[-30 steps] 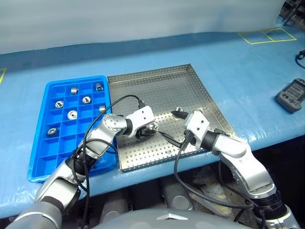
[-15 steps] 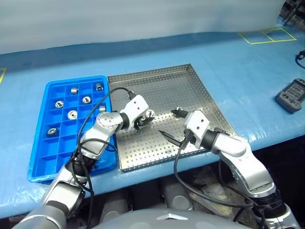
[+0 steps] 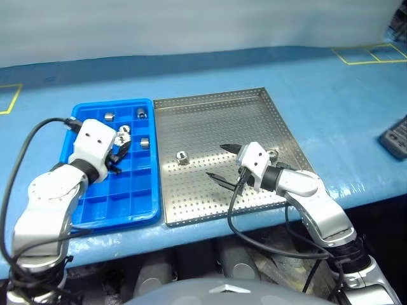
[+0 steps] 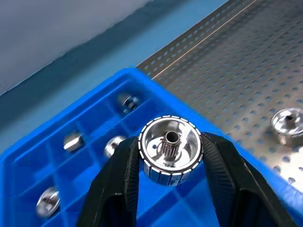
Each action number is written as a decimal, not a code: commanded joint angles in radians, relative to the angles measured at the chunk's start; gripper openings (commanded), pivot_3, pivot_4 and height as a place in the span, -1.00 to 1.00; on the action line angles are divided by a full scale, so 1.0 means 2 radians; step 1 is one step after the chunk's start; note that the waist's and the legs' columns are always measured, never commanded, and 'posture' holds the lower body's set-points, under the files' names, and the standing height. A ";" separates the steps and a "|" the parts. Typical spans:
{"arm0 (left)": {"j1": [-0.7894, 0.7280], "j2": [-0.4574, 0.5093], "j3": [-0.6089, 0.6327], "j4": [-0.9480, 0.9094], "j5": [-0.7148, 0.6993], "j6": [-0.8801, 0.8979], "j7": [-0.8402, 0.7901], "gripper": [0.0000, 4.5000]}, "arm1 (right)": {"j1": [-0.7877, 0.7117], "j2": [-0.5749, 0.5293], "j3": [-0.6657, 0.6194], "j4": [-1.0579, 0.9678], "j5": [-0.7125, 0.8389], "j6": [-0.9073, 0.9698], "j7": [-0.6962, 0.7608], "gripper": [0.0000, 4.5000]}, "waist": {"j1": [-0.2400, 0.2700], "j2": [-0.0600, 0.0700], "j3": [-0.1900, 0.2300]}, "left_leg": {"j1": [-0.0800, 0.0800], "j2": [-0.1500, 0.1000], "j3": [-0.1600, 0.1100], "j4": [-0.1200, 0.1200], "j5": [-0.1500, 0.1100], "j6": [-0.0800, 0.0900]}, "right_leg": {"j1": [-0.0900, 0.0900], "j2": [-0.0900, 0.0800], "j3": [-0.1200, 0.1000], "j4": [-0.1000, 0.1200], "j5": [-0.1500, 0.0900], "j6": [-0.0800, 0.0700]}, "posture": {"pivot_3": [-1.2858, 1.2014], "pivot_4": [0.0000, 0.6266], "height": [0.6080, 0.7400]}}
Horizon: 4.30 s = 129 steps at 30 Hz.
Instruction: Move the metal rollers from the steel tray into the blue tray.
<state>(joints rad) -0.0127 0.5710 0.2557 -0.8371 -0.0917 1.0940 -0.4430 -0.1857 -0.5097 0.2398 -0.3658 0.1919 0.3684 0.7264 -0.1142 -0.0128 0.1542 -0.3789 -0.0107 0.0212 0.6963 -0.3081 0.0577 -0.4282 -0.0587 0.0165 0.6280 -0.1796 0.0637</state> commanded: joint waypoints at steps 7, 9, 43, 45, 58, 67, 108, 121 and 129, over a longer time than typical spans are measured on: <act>0.147 0.012 0.106 -0.105 -0.033 0.037 0.018 -0.25 | -0.062 0.013 0.025 0.056 0.002 -0.033 0.058 1.00 | 0.053 0.000 0.000 | 0.000 0.000 -0.002 0.000 0.002 -0.003 | 0.000 -0.001 -0.002 0.000 -0.002 -0.004 | 0.09 -0.52 1.00; 0.173 -0.002 0.115 -0.105 -0.051 0.022 0.036 -0.25 | -0.071 0.016 0.030 0.065 0.002 -0.037 0.066 1.00 | 0.061 0.000 0.000 | 0.001 0.000 -0.002 0.000 0.002 -0.003 | 0.000 -0.001 -0.003 0.000 -0.003 -0.005 | 0.11 -0.52 1.00; -0.058 -0.080 -0.014 -0.034 -0.156 0.007 0.074 0.77 | -0.057 0.021 0.007 0.040 -0.011 -0.040 0.034 1.00 | 0.068 -0.001 0.000 | 0.000 0.000 -0.004 0.000 0.003 -0.006 | 0.003 0.000 -0.004 0.000 -0.003 -0.006 | -0.01 -0.52 1.00; -0.091 -0.075 -0.068 0.008 -0.146 -0.002 0.068 0.77 | -0.047 0.019 0.000 0.026 -0.011 -0.036 0.023 1.00 | 0.059 0.000 0.000 | 0.001 -0.001 -0.004 0.000 0.003 -0.005 | 0.003 0.000 -0.004 0.000 -0.002 -0.006 | -0.05 -0.52 1.00; -0.220 -0.043 -0.283 0.269 -0.049 -0.082 0.024 0.77 | 0.057 -0.001 -0.066 -0.064 -0.022 -0.003 -0.054 1.00 | -0.004 0.000 0.000 | 0.000 0.000 0.000 -0.001 0.001 -0.002 | 0.000 0.002 -0.001 0.000 -0.002 -0.005 | -0.23 -0.52 1.00; -0.234 -0.059 -0.308 0.334 -0.020 -0.105 0.003 0.77 | 0.065 -0.001 -0.065 -0.077 -0.020 0.004 -0.060 1.00 | -0.033 0.000 0.000 | 0.000 0.000 0.000 -0.001 0.001 -0.001 | 0.000 0.002 0.000 0.000 0.000 -0.002 | -0.24 -0.52 1.00; -0.218 -0.104 -0.228 0.317 -0.022 -0.108 0.018 -0.21 | 0.044 0.005 -0.047 -0.065 -0.019 -0.001 -0.049 1.00 | -0.037 0.001 0.000 | 0.000 0.000 0.000 -0.001 0.000 -0.001 | 0.000 0.000 0.001 0.000 0.000 -0.001 | -0.21 -0.52 1.00; -0.166 -0.121 -0.119 0.197 -0.132 -0.177 -0.037 -0.21 | 0.041 0.006 -0.043 -0.061 -0.021 -0.003 -0.044 1.00 | -0.032 0.003 0.000 | 0.000 -0.001 0.000 0.000 0.000 0.000 | 0.000 -0.001 0.001 0.000 0.001 0.000 | -0.18 -0.52 1.00; -0.119 -0.078 -0.072 0.145 -0.125 -0.163 0.001 -0.21 | 0.027 0.008 -0.035 -0.049 -0.019 -0.006 -0.034 1.00 | -0.032 0.004 0.000 | 0.001 0.000 0.000 0.000 0.002 -0.001 | 0.000 0.001 0.001 0.002 0.000 -0.001 | -0.15 -0.52 1.00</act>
<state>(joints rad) -0.2502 0.3822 0.0739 -0.4908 -0.3795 0.7582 -0.4826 -0.1158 -0.4978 0.1740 -0.4477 0.1436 0.3775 0.6538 -0.1786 -0.0043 0.1550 -0.3769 -0.0111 0.0218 0.6959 -0.3033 0.0550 -0.4285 -0.0561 0.0188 0.6335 -0.1789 0.0621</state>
